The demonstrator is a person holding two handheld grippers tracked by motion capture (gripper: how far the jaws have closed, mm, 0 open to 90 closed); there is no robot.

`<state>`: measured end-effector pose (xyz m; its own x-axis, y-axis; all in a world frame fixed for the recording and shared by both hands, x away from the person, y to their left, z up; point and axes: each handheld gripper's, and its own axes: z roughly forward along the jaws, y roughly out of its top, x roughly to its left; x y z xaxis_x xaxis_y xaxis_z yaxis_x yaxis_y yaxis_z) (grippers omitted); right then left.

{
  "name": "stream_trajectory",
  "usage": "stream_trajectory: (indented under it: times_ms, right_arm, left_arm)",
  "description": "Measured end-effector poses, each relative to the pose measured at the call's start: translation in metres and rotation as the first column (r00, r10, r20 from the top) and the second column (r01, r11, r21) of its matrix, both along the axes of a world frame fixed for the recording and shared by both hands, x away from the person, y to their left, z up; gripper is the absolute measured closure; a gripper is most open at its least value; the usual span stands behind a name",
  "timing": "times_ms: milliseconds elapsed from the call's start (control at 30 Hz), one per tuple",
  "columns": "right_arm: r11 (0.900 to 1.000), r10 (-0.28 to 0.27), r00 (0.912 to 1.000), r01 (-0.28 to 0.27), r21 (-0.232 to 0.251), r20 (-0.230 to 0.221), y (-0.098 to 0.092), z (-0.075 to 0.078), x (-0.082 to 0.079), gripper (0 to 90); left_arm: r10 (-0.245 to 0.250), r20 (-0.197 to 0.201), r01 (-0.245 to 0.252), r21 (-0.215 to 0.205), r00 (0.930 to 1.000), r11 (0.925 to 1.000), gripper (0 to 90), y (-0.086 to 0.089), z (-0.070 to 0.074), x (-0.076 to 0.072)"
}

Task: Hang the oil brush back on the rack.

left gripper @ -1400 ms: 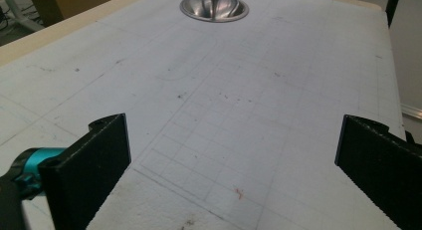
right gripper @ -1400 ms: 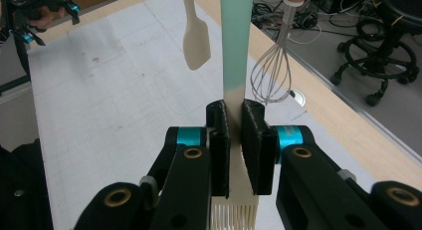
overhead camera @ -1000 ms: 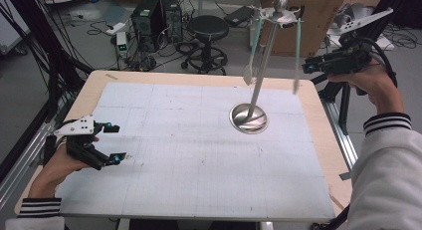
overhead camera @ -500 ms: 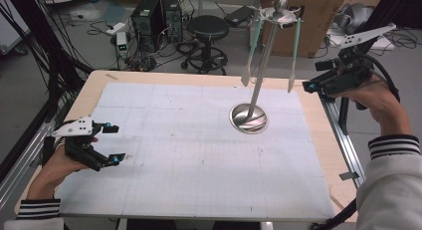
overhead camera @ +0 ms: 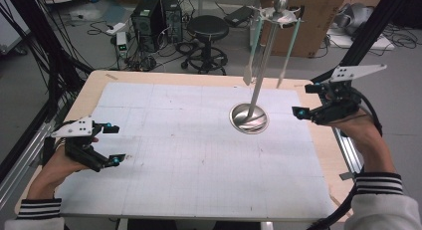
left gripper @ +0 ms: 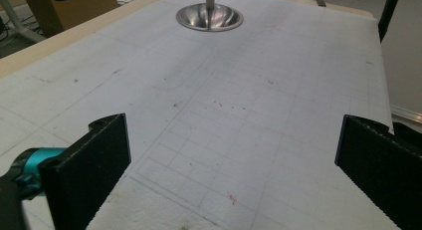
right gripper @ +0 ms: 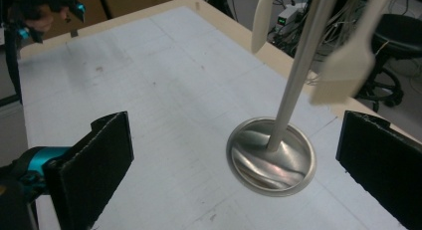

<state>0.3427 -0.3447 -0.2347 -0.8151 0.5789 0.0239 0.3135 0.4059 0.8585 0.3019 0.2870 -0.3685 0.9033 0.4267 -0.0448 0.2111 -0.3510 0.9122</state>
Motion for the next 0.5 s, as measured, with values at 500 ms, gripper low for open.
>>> stream_trajectory:
  times_ms: [500]
  right_arm:
    - [0.996,-0.049,0.998,0.046,0.082,0.039,0.007,-0.076,-0.031,0.0]
  left_arm:
    - [0.005,0.001,-0.005,-0.004,1.0,1.0,1.6,-0.001,-0.003,-0.003]
